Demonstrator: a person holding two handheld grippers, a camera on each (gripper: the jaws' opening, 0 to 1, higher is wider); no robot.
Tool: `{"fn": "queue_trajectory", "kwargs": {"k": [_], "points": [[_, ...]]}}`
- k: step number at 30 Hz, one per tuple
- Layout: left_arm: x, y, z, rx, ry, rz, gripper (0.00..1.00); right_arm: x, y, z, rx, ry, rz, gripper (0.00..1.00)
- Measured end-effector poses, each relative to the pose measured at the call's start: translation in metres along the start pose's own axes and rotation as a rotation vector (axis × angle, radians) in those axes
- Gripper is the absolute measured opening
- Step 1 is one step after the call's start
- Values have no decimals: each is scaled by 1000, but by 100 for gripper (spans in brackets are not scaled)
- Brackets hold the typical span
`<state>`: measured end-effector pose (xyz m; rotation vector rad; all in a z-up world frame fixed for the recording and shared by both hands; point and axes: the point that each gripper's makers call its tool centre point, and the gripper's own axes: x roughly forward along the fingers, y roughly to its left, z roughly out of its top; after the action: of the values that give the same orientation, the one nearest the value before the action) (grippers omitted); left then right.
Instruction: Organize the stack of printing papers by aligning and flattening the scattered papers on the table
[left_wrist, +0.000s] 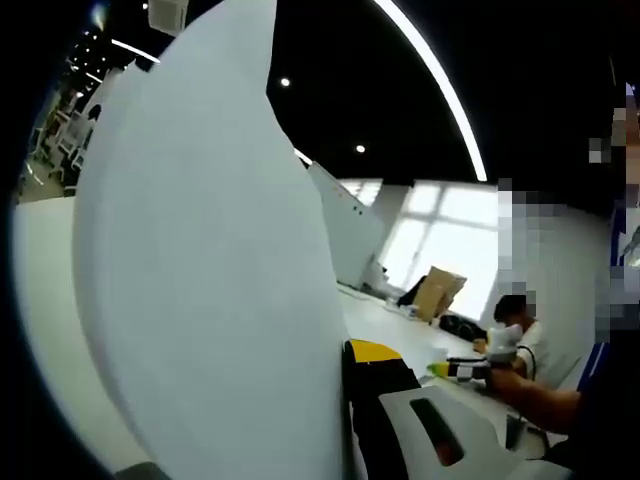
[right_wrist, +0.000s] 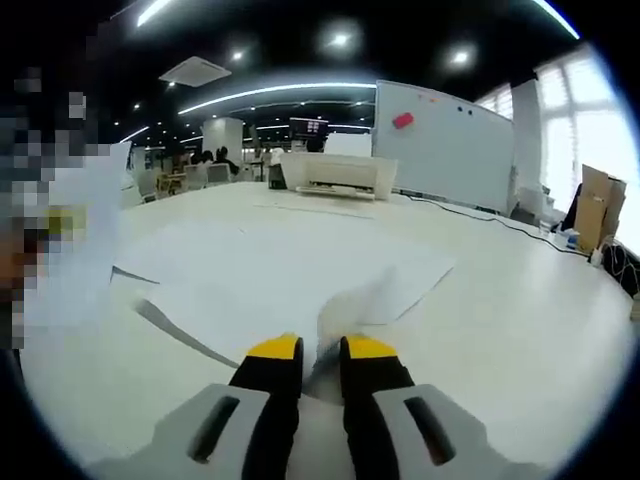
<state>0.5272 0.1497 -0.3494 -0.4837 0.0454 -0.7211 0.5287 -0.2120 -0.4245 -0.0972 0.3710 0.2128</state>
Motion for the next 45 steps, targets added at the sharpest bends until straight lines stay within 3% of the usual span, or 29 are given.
{"fn": "queue_trajectory", "kwargs": {"k": [13,27,45], "points": [[1,-1,-2,20,9,5,7,-2,4,2,5,-4,13,0],[1,1,-2,31,12,10,8,-8,8,9,75,-34,43,0],[1,10,-1,29,9,62,8,-15,7,27,73,-122,49,0]]}}
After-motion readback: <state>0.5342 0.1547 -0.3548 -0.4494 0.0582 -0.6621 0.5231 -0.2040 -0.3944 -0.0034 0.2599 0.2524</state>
